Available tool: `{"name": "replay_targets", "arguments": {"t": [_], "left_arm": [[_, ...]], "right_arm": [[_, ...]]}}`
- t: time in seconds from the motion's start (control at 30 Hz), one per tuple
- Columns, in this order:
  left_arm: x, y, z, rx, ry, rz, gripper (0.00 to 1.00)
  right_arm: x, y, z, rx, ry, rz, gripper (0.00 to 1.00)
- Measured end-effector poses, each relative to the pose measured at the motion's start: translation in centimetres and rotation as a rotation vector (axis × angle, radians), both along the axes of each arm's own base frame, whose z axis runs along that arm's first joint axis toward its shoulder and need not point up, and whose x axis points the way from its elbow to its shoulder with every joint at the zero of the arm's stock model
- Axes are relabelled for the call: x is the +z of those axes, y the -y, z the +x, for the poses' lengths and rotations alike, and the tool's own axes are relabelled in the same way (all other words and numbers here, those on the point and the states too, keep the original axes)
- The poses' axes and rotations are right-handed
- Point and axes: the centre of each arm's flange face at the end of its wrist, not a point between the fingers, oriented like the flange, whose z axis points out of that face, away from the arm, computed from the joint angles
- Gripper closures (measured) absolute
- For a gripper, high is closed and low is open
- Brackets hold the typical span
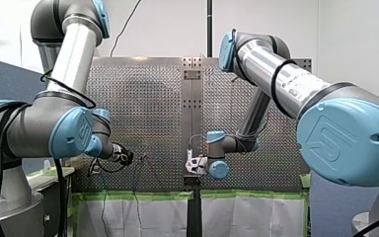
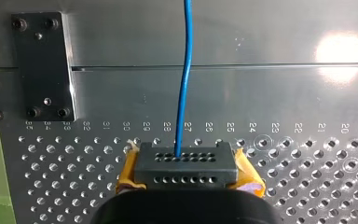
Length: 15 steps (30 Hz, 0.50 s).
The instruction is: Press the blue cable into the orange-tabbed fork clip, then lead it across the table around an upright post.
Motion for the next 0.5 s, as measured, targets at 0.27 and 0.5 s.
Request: {"name": "replay_targets", "arguments": {"t": [0.27, 0.5], "left_arm": [[-0.04, 0.01, -0.05, -0.001, -0.003, 0.002, 0.02], [-0.03, 0.57, -0.27, -0.024, -0.005, 0.007, 0.02]], "right_arm": [[-0.10, -0.03, -0.02, 0.000, -0.003, 0.001, 1.00], [-0.25, -0.10, -0.07, 0.000, -0.008, 0.005, 1.00]]}}
